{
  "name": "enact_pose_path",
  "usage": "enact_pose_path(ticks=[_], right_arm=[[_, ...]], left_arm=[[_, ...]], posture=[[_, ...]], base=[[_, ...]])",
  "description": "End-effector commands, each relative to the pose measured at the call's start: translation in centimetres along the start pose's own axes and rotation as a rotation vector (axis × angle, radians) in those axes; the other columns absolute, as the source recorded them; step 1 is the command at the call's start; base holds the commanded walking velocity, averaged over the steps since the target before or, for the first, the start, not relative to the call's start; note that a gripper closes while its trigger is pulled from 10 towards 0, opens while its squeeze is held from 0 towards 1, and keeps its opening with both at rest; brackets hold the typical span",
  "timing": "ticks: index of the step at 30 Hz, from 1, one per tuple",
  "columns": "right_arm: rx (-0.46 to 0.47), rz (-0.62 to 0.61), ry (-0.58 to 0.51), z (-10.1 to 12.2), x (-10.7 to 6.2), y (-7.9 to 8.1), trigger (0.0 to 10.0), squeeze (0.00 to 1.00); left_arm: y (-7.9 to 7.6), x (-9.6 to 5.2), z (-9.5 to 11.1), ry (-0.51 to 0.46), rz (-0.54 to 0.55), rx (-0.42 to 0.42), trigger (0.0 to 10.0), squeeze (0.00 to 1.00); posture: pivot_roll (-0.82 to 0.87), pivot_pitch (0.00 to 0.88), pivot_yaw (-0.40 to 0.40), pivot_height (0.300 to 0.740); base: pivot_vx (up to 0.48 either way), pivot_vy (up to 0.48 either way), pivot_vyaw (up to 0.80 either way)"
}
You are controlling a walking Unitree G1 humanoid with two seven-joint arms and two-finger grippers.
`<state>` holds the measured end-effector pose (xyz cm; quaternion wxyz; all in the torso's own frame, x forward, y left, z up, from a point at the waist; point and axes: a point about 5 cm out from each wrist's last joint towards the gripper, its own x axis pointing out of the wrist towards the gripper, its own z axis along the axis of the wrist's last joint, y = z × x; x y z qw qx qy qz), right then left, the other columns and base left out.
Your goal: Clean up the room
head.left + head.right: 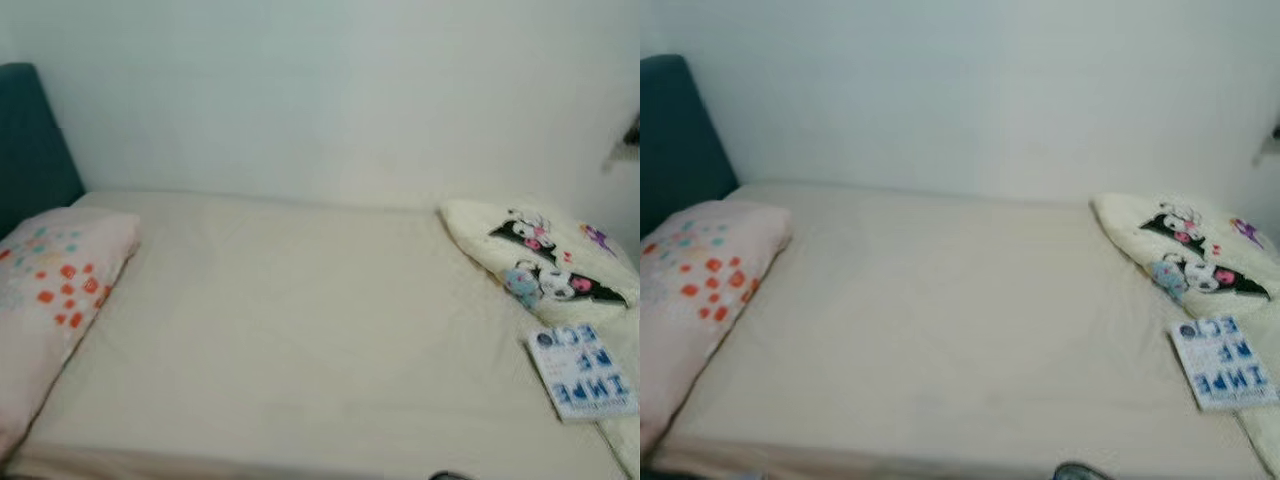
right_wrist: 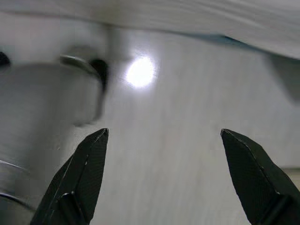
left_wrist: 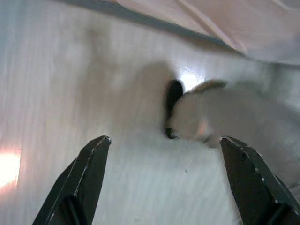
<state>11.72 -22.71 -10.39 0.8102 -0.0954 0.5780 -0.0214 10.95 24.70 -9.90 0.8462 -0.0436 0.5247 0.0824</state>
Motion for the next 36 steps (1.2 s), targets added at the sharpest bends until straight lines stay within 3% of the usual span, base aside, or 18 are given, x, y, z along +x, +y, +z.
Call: enact_pose_path(ticks=[1, 13, 17, 21, 22, 30, 31, 32, 36], right_arm=[[0.007, 0.004, -0.012, 0.3, 0.0, 0.2, 10.0, 0.00], [0.058, -0.036, -0.003, -0.3, -0.1, -0.7, 10.0, 0.00], [0.189, -0.034, -0.057, 1.0, 0.0, -0.6, 10.0, 0.00], [0.215, -0.040, -0.074, 1.5, 0.0, -0.7, 10.0, 0.00], [0.248, -0.043, -0.125, 3.1, 0.0, -1.1, 10.0, 0.00], [0.313, -0.012, -0.265, 7.4, -0.4, -2.0, 10.0, 0.00], [0.318, -0.001, -0.301, 8.5, -0.6, -2.0, 10.0, 0.00], [0.342, 0.028, -0.394, 11.4, -1.1, -2.1, 10.0, 0.00], [0.365, 0.045, -0.454, 13.2, -1.6, -2.2, 10.0, 0.00]], left_arm=[[0.2, 0.0, 0.0, 0.003, 0.004, 0.013, 10.0, 0.00], [0.1, 0.0, -0.1, 0.008, -0.003, 0.018, 10.0, 0.00], [0.1, -0.1, -0.2, 0.010, -0.007, 0.018, 10.0, 0.00], [0.1, -0.1, -0.2, 0.011, -0.008, 0.019, 10.0, 0.00], [0.1, 0.0, -0.2, 0.010, -0.008, 0.017, 10.0, 0.00], [0.1, -0.1, -0.1, -0.005, 0.010, 0.001, 10.0, 0.00], [0.2, -0.1, -0.1, -0.009, 0.016, -0.006, 10.0, 0.00], [0.2, -0.1, 0.0, -0.019, 0.024, -0.017, 10.0, 0.00], [0.3, -0.1, 0.0, -0.031, 0.030, -0.032, 10.0, 0.00]], posture=[[0.05, 0.000, -0.057, 0.740], [0.05, 0.000, -0.057, 0.740], [0.04, 0.000, -0.059, 0.740], [0.04, 0.000, -0.059, 0.740], [0.04, 0.000, -0.059, 0.740], [0.04, 0.000, -0.061, 0.740], [0.04, 0.000, -0.060, 0.740], [0.04, 0.000, -0.059, 0.740], [0.03, 0.000, -0.058, 0.740]], base=[[0.000, -0.480, 0.00], [0.000, -0.480, 0.00], [0.000, -0.480, 0.00], [0.000, -0.480, 0.00], [0.000, -0.480, 0.00], [0.000, -0.240, 0.00], [0.000, 0.000, 0.00], [0.000, 0.000, 0.00], [0.000, 0.000, 0.00]])
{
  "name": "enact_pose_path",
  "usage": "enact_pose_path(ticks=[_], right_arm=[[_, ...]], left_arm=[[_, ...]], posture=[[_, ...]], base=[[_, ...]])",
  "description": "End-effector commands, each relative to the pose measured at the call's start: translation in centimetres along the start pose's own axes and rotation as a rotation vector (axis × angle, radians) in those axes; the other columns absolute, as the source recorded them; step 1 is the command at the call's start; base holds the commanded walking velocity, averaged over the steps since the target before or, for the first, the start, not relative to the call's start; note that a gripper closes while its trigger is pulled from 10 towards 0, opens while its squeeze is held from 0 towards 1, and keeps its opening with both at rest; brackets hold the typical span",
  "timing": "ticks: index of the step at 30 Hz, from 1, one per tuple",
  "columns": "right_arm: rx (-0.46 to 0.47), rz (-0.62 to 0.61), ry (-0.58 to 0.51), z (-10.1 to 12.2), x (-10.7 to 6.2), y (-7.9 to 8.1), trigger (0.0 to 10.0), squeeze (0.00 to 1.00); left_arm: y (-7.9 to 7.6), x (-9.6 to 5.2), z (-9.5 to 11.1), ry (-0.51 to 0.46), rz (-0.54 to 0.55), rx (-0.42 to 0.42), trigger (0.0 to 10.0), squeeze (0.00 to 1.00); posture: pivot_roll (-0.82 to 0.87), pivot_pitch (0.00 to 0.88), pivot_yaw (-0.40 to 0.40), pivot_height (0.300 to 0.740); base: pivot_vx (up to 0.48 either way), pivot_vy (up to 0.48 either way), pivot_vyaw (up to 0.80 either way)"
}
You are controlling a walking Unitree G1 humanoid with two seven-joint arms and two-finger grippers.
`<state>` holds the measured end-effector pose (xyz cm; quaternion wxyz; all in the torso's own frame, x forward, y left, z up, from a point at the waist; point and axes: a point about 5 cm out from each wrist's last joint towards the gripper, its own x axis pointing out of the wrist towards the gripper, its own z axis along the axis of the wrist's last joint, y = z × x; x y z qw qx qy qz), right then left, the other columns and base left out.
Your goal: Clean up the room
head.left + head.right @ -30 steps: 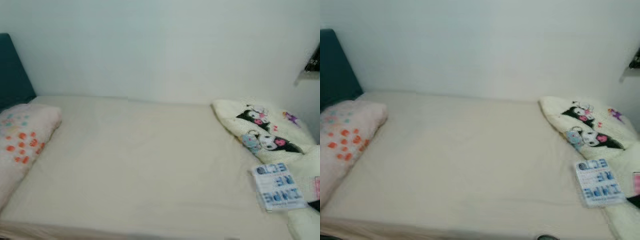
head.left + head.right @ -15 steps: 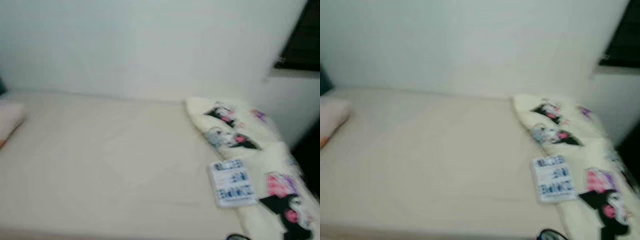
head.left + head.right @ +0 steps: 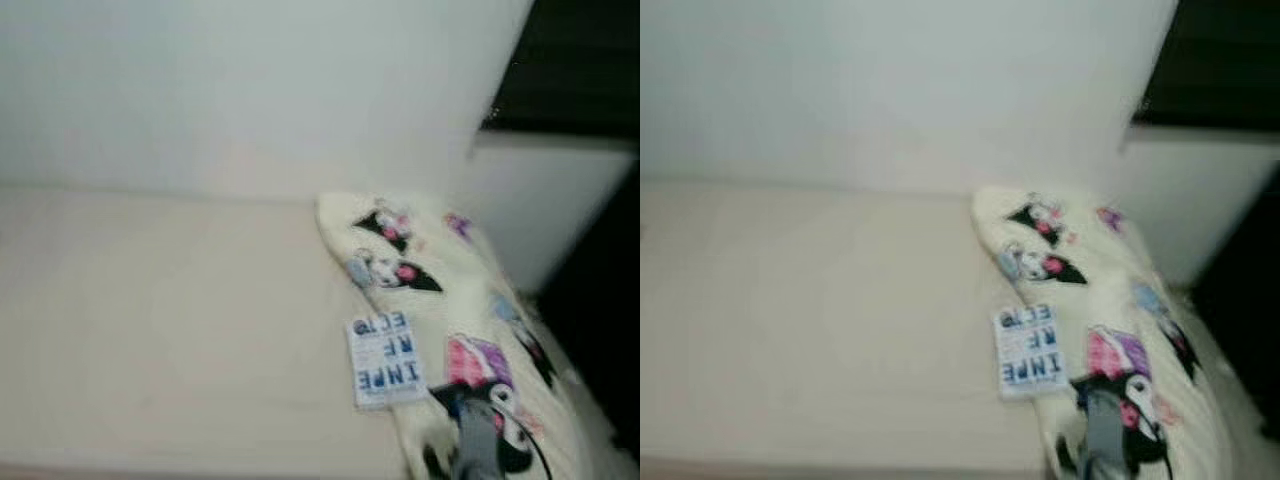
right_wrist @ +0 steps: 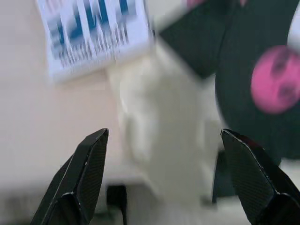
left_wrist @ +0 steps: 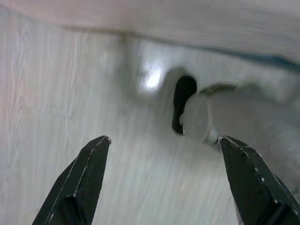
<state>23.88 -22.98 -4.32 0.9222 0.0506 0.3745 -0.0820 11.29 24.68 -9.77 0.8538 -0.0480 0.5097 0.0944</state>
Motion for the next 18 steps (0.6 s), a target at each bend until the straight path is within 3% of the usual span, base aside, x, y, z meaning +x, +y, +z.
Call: enact_pose_path(ticks=[1, 3, 6, 7, 8, 10, 12, 14, 18], right_arm=[[0.035, 0.010, -0.025, 0.5, 0.1, 0.1, 10.0, 0.00], [0.041, 0.014, -0.037, 0.8, 0.1, 0.2, 10.0, 0.00], [0.061, 0.062, -0.121, 4.0, 0.5, 1.0, 10.0, 0.00], [0.059, 0.079, -0.136, 4.6, 0.6, 1.4, 10.0, 0.00], [0.059, 0.079, -0.136, 4.6, 0.6, 1.4, 10.0, 0.00], [0.072, 0.096, -0.146, 5.1, 0.6, 1.8, 10.0, 0.00], [0.072, 0.096, -0.146, 5.1, 0.6, 1.8, 10.0, 0.00], [0.123, 0.112, -0.155, 5.4, 0.6, 2.0, 10.0, 0.00], [0.205, 0.126, -0.160, 5.4, 0.6, 2.1, 10.0, 0.00]], left_arm=[[0.4, -0.1, -0.3, -0.003, 0.019, -0.018, 10.0, 0.00], [0.4, -0.1, -0.3, -0.006, 0.020, -0.023, 10.0, 0.00], [0.4, -0.2, 0.2, -0.060, 0.029, -0.049, 10.0, 0.00], [-0.5, 0.5, 3.4, -0.136, 0.011, -0.043, 10.0, 0.00], [-0.5, 0.5, 3.4, -0.136, 0.011, -0.043, 10.0, 0.00], [-2.2, 0.9, 9.0, -0.264, -0.019, -0.026, 10.0, 0.00], [-2.2, 0.9, 9.0, -0.264, -0.019, -0.026, 10.0, 0.00], [-3.0, 0.7, 11.8, -0.345, -0.038, -0.006, 10.0, 0.00], [-3.5, 0.3, 14.2, -0.434, -0.060, 0.042, 10.0, 0.00]], posture=[[0.03, 0.000, -0.058, 0.740], [0.03, 0.000, -0.058, 0.740], [0.03, 0.000, -0.059, 0.735], [0.03, 0.000, -0.059, 0.730], [0.03, 0.000, -0.059, 0.730], [0.03, 0.000, -0.058, 0.720], [0.03, 0.000, -0.058, 0.720], [0.03, 0.000, -0.054, 0.710], [0.03, 0.000, -0.052, 0.695]], base=[[0.000, 0.000, 0.00], [0.000, 0.000, 0.00], [0.000, 0.000, 0.00], [0.000, 0.000, 0.00], [0.000, 0.000, 0.00], [0.000, 0.000, 0.00], [0.000, 0.000, 0.00], [0.000, 0.000, 0.00], [0.000, 0.000, 0.00]])
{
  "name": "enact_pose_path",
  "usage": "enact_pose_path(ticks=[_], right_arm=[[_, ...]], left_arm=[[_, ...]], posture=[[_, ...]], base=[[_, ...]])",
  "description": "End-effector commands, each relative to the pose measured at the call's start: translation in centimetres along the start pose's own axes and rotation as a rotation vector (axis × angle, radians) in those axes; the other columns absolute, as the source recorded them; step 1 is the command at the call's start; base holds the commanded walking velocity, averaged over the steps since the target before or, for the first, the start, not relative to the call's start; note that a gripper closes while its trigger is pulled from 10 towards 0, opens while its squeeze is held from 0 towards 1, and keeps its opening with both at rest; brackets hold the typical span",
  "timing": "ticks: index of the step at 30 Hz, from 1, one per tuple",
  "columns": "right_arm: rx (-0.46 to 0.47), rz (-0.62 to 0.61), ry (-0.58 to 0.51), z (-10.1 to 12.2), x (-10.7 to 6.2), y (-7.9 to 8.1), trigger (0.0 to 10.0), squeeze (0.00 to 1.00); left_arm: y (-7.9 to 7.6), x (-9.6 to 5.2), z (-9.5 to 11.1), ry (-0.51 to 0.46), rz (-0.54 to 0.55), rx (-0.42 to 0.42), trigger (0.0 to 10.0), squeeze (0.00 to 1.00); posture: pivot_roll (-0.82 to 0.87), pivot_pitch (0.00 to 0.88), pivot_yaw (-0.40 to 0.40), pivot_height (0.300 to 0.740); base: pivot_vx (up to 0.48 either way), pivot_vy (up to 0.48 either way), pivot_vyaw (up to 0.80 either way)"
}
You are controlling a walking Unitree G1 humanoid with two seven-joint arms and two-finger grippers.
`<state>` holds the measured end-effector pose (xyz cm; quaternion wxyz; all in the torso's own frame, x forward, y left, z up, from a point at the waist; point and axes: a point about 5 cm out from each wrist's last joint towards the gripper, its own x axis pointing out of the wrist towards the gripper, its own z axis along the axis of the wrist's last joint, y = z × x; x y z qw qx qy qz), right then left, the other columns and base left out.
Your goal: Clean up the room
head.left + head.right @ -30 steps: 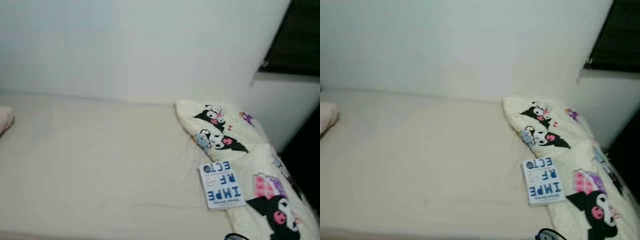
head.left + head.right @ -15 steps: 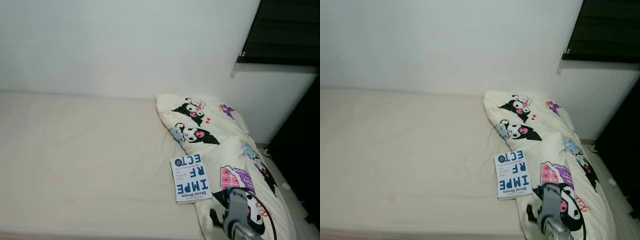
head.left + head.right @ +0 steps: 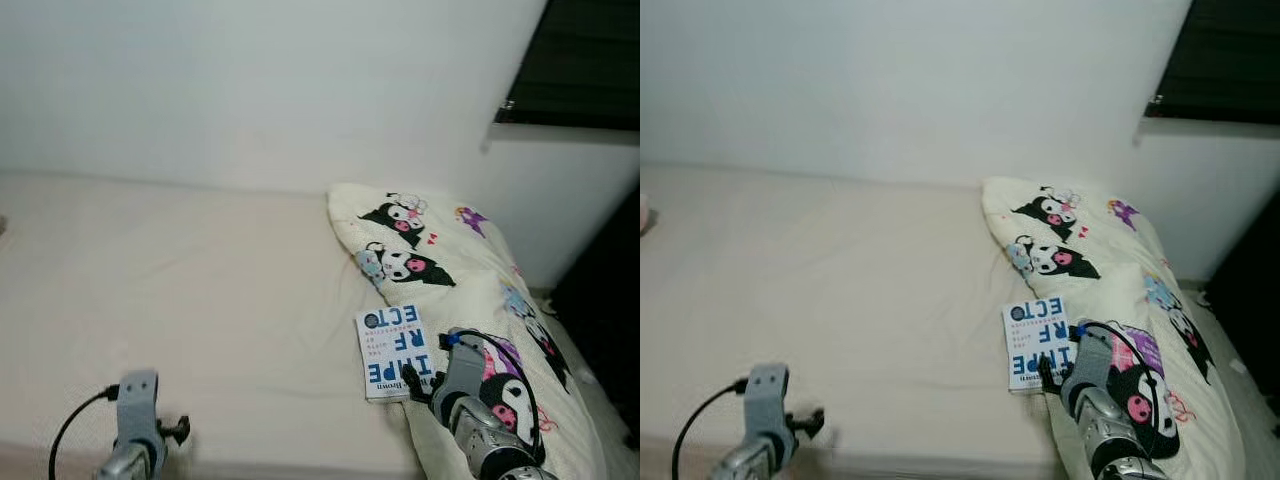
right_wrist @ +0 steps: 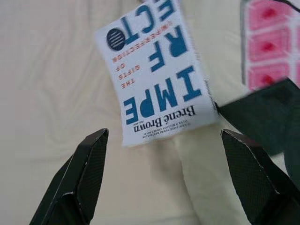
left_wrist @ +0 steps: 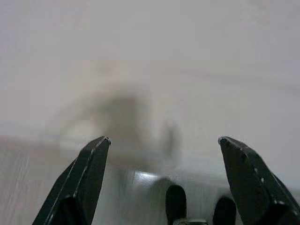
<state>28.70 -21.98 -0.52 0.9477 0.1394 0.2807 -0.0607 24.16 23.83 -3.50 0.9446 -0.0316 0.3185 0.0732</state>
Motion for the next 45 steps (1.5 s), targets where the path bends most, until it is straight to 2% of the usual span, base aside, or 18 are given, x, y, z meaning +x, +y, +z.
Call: enact_pose_path(ticks=[1, 3, 6, 9, 10, 12, 17, 18, 21, 29, 33, 35, 39, 45], right_arm=[[0.068, -0.003, 0.014, -0.5, -0.1, 0.0, 10.0, 0.00], [0.106, -0.010, 0.019, -0.7, -0.1, -0.1, 10.0, 0.00], [0.118, -0.015, 0.022, -0.8, -0.1, -0.2, 10.0, 0.00], [0.194, -0.022, 0.021, -1.2, -0.3, -0.5, 10.0, 0.00], [0.194, -0.022, 0.021, -1.2, -0.3, -0.5, 10.0, 0.00], [0.265, -0.007, 0.016, -1.4, -0.4, -0.6, 10.0, 0.00], [0.277, -0.003, 0.015, -1.4, -0.4, -0.6, 10.0, 0.00], [0.292, -0.002, 0.005, -1.3, -0.4, -0.7, 10.0, 0.00], [0.311, -0.001, -0.014, -0.8, -0.3, -0.8, 10.0, 0.00], [0.347, 0.022, -0.062, 0.4, -0.1, -0.7, 10.0, 0.00], [0.364, 0.091, -0.088, 1.4, 0.3, 0.7, 10.0, 0.00], [0.377, 0.123, -0.100, 1.9, 0.6, 1.7, 10.0, 0.00], [0.386, 0.139, -0.111, 2.3, 0.7, 2.3, 10.0, 0.00], [0.409, 0.092, -0.144, 3.6, 0.9, 2.0, 10.0, 0.00]], left_arm=[[-0.2, 0.2, 1.2, -0.047, -0.019, 0.038, 10.0, 0.00], [-0.3, 0.5, 2.7, -0.108, -0.030, 0.062, 10.0, 0.00], [-0.4, 0.6, 3.4, -0.134, -0.034, 0.076, 10.0, 0.00], [-0.5, 0.8, 5.4, -0.206, -0.049, 0.100, 10.0, 0.00], [-0.5, 0.8, 5.4, -0.206, -0.049, 0.100, 10.0, 0.00], [-0.8, 0.9, 7.0, -0.267, -0.072, 0.116, 10.0, 0.00], [-1.0, 0.9, 7.7, -0.298, -0.089, 0.123, 10.0, 0.00], [-1.3, 0.9, 8.6, -0.339, -0.109, 0.130, 10.0, 0.00], [-1.5, 0.8, 9.4, -0.380, -0.128, 0.140, 10.0, 0.00], [-1.1, 0.5, 9.7, -0.412, -0.144, 0.155, 10.0, 0.00], [-0.7, 0.3, 9.8, -0.431, -0.153, 0.176, 10.0, 0.00], [-0.3, 0.1, 10.0, -0.446, -0.156, 0.203, 10.0, 0.00], [0.2, -0.1, 10.3, -0.465, -0.153, 0.228, 10.0, 0.00], [1.2, -0.8, 10.9, -0.513, -0.164, 0.301, 10.0, 0.00]], posture=[[0.03, 0.000, -0.052, 0.690], [0.04, 0.001, -0.055, 0.680], [0.04, 0.001, -0.055, 0.675], [0.04, 0.003, -0.054, 0.660], [0.04, 0.003, -0.054, 0.660], [0.05, 0.007, -0.047, 0.645], [0.05, 0.007, -0.045, 0.635], [0.06, 0.009, -0.045, 0.625], [0.07, 0.016, -0.041, 0.610], [0.09, 0.036, -0.027, 0.575], [0.10, 0.058, -0.014, 0.555], [0.12, 0.097, 0.001, 0.545], [0.14, 0.116, 0.011, 0.535], [0.18, 0.160, 0.030, 0.510]], base=[[0.000, 0.000, 0.00], [0.000, 0.000, 0.00], [0.000, 0.000, 0.00], [0.000, 0.000, 0.00], [0.000, 0.000, 0.00], [0.000, 0.000, 0.00], [0.000, 0.000, 0.00], [0.000, 0.000, 0.00], [0.000, 0.000, 0.00], [0.000, 0.000, 0.00], [0.000, 0.000, 0.00], [0.000, 0.000, 0.00], [0.000, 0.000, 0.00], [0.000, 0.000, 0.00]])
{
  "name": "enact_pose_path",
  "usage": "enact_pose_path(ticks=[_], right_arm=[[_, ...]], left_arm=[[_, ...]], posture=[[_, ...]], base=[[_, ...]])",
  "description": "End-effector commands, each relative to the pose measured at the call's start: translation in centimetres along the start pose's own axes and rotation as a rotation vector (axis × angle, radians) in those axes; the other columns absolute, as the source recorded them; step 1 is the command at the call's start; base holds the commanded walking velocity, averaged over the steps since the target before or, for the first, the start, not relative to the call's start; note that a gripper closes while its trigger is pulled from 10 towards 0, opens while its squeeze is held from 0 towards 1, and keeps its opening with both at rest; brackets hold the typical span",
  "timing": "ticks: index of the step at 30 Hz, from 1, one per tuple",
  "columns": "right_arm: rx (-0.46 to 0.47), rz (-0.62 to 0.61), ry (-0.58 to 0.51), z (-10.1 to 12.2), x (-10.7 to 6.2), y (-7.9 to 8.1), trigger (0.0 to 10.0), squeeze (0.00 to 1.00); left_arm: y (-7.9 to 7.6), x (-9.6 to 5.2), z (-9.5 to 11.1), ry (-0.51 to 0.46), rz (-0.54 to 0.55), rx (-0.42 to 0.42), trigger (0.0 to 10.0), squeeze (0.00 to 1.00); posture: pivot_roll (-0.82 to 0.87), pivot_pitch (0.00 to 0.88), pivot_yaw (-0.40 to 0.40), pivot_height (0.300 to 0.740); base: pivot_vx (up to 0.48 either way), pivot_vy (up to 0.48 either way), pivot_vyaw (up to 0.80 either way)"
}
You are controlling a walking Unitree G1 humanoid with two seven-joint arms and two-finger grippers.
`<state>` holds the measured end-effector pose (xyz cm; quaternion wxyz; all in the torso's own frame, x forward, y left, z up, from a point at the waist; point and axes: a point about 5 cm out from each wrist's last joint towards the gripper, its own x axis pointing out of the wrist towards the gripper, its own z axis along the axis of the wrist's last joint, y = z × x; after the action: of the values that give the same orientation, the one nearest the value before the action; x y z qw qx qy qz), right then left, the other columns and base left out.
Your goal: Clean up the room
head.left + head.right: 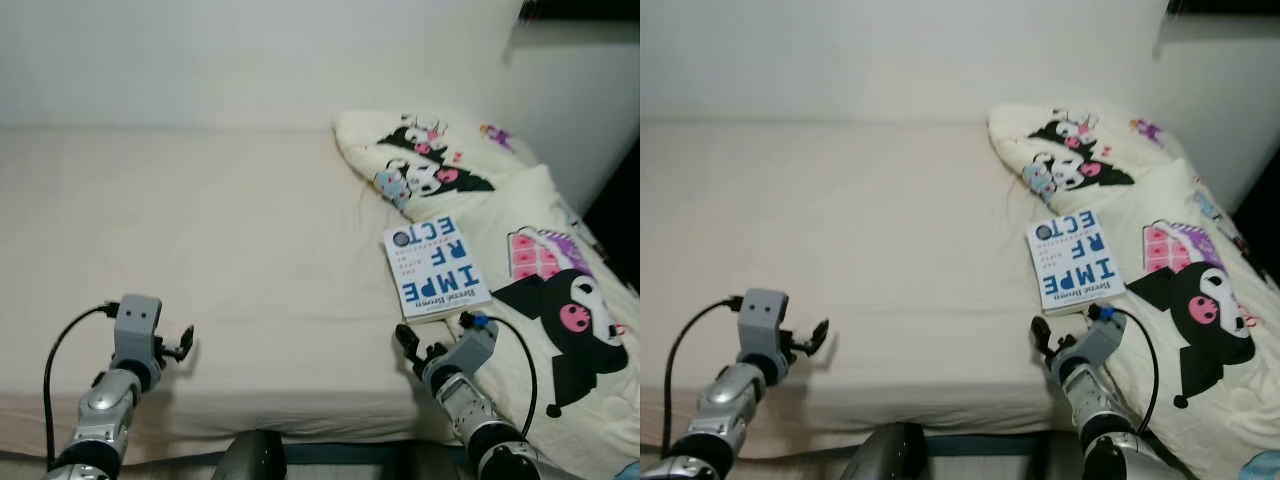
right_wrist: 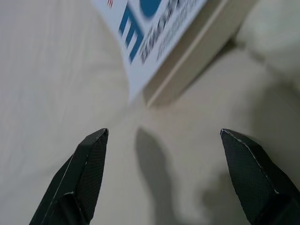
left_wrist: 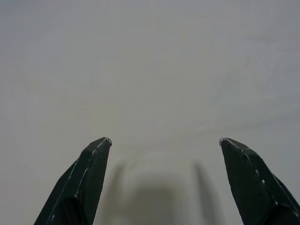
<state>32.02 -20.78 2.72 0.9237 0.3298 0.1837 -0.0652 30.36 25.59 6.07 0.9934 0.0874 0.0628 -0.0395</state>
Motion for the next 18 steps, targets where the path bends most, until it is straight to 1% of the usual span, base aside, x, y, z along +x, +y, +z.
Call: enact_pose_path(ticks=[1, 2, 4, 8, 13, 14, 17, 18], right_arm=[[0.040, -0.057, -0.037, 0.7, -0.2, -0.9, 10.0, 0.00], [0.047, -0.065, -0.059, 1.3, -0.2, -1.0, 10.0, 0.00], [0.052, -0.069, -0.075, 1.7, -0.2, -1.1, 10.0, 0.00], [0.098, -0.050, -0.145, 3.6, -0.2, -1.3, 10.0, 0.00], [0.103, -0.030, -0.175, 4.4, -0.1, -1.2, 10.0, 0.00], [0.111, -0.004, -0.195, 4.9, -0.1, -1.0, 10.0, 0.00], [0.115, 0.015, -0.202, 5.3, 0.0, -0.7, 10.0, 0.00], [0.117, 0.049, -0.211, 5.8, 0.2, -0.1, 10.0, 0.00]], left_arm=[[0.6, -0.7, -0.3, 0.007, -0.028, 0.054, 10.0, 0.00], [0.7, -0.8, -0.2, 0.001, -0.029, 0.061, 10.0, 0.00], [0.8, -0.9, -0.1, -0.004, -0.030, 0.065, 10.0, 0.00], [1.1, -1.5, -0.2, -0.002, -0.033, 0.076, 10.0, 0.00], [1.1, -2.0, -0.6, 0.007, -0.040, 0.085, 10.0, 0.00], [1.1, -2.5, -0.8, 0.012, -0.045, 0.092, 10.0, 0.00], [1.1, -2.7, -0.8, 0.012, -0.046, 0.096, 10.0, 0.00], [1.2, -3.0, -0.8, 0.012, -0.048, 0.103, 10.0, 0.00]], posture=[[0.20, 0.179, 0.037, 0.500], [0.21, 0.191, 0.041, 0.495], [0.21, 0.194, 0.043, 0.490], [0.22, 0.214, 0.049, 0.470], [0.23, 0.235, 0.053, 0.470], [0.25, 0.244, 0.055, 0.470], [0.25, 0.249, 0.056, 0.470], [0.26, 0.255, 0.059, 0.470]], base=[[0.000, 0.000, 0.00], [0.000, 0.000, 0.00], [0.000, 0.000, 0.00], [0.000, 0.000, 0.00], [0.000, 0.000, 0.00], [0.000, 0.000, 0.00], [0.000, 0.000, 0.00], [0.000, 0.000, 0.00]])
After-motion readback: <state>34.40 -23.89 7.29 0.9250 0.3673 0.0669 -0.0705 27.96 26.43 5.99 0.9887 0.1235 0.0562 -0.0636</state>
